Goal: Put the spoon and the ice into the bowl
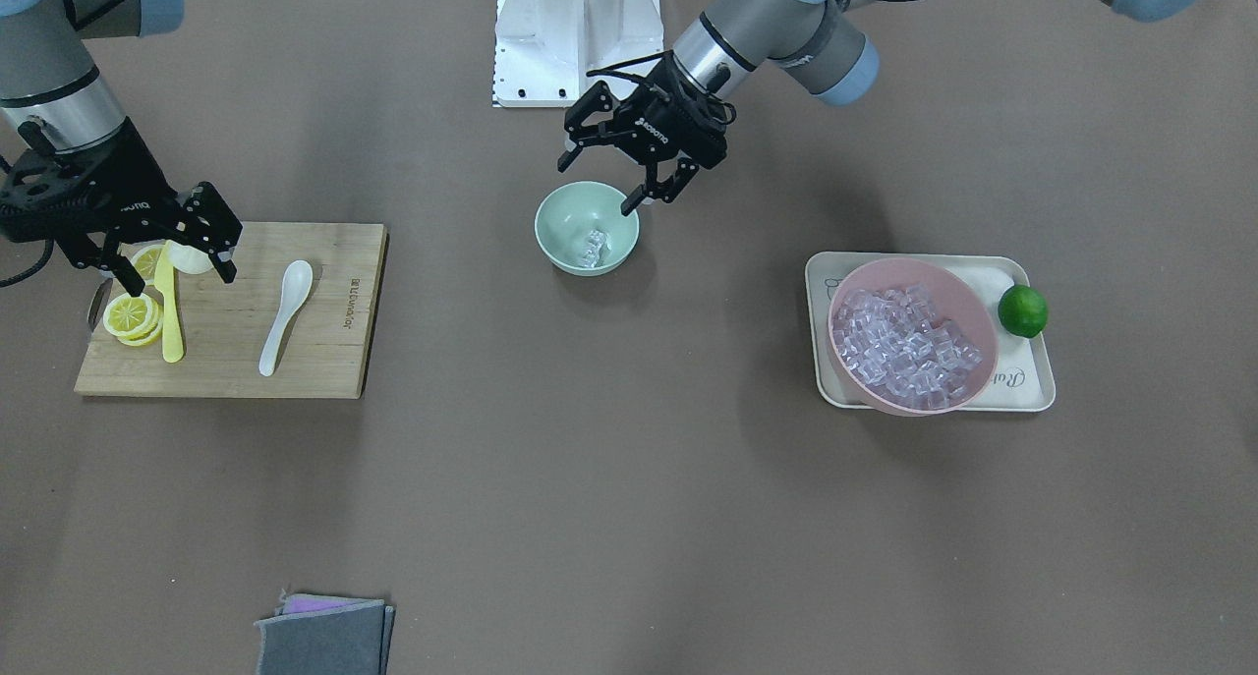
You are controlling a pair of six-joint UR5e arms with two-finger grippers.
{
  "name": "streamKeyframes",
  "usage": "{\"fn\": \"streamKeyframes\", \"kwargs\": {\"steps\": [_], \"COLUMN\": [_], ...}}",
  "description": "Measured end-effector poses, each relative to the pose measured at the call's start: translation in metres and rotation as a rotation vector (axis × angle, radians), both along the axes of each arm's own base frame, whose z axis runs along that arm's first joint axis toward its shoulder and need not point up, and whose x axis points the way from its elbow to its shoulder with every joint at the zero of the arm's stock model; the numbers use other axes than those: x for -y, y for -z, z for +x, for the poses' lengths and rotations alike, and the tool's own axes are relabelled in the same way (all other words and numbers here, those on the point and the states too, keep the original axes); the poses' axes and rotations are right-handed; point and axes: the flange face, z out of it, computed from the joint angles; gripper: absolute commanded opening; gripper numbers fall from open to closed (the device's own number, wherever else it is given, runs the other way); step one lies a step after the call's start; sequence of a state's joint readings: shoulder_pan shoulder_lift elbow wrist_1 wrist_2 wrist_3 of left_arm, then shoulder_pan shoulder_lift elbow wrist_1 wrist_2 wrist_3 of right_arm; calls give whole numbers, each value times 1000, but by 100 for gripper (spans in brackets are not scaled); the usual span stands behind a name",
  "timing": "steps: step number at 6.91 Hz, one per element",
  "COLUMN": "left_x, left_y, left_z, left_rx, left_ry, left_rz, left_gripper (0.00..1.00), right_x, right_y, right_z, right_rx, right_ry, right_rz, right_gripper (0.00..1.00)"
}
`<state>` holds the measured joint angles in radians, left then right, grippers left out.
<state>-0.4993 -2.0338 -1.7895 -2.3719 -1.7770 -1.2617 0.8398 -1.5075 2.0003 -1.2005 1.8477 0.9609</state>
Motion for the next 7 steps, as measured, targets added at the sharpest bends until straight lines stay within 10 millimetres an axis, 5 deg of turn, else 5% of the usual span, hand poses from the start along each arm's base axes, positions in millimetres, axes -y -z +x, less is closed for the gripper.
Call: {"fn": "streamKeyframes", "kwargs": {"steps": [2,3,6,7], "left_x": [79,107,134,135], "left_y": [-32,-70,-235,-275], "left_z": [-106,-168,-370,-437], "left_rx": [125,198,470,574], "left_ry": [-70,-92,-45,-50], "left_rz": [-37,-19,112,137], "left_gripper": [99,99,100,100], "right_x": [-5,-6,-5,-6], "right_y": [-3,-8,-23,-28], "right_z": [-17,-23,-52,-66], "right_rx": [-2,-5,-31,-41], "right_ry": [-20,-30,-57,-75], "right_rz": [-23,-39,-72,-81], "right_gripper": [98,98,96,96]}}
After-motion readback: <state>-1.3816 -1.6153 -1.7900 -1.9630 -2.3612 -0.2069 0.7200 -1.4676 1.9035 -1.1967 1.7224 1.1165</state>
